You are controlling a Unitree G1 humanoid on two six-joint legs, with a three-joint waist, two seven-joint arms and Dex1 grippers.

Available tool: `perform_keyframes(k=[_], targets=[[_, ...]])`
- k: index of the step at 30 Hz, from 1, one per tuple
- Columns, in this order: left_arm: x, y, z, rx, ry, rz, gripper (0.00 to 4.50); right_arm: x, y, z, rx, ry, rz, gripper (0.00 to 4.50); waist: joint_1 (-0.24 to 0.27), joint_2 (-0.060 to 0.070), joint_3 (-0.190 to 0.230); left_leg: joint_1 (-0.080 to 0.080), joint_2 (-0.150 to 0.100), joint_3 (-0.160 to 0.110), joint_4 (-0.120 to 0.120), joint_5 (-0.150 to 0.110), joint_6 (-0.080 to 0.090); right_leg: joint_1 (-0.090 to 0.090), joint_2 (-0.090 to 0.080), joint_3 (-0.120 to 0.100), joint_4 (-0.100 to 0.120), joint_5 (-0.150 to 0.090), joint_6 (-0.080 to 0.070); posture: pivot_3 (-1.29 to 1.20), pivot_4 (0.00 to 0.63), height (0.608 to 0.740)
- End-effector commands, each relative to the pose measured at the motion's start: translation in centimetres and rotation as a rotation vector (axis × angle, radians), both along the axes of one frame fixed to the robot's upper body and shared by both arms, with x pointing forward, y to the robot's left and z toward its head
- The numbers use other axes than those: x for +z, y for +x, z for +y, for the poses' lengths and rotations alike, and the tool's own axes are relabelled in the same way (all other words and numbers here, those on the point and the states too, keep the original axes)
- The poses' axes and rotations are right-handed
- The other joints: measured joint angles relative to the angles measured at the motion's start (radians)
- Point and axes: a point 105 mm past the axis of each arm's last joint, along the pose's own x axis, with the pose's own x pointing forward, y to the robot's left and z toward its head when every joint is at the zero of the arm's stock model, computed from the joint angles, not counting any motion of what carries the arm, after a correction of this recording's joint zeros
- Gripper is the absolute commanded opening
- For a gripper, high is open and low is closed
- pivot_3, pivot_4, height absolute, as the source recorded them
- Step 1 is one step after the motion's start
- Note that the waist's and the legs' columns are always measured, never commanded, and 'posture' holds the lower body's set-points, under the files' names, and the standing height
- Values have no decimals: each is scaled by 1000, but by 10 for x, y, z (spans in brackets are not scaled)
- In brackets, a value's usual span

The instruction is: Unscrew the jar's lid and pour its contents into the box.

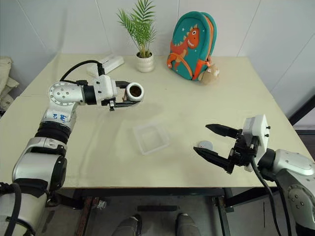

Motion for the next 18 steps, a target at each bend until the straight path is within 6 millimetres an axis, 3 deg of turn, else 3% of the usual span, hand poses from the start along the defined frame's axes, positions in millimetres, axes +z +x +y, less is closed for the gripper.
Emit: perform_keyframes(k=[1,9,18], targets=[[12,-5,-28,-84,308,-401,2022,10,-4,-6,-33,-24,-51,4484,4,0,0,0,0,0,0,0,0,0,0,0,0,1,2,0,150,740],[16,-5,-54,-203,604,-926,2022,6,-3,0,-66,-11,-45,4484,2,0,0,-2,0,2,0,-4,0,0,0,1,-5,3,8,0,150,740],[6,-18,-79,-429,706,-1336,2022,10,10,5,-61,-14,-53,4484,-1,-1,0,-2,0,3,0,-6,0,-1,1,1,-4,2,9,0,150,740]])
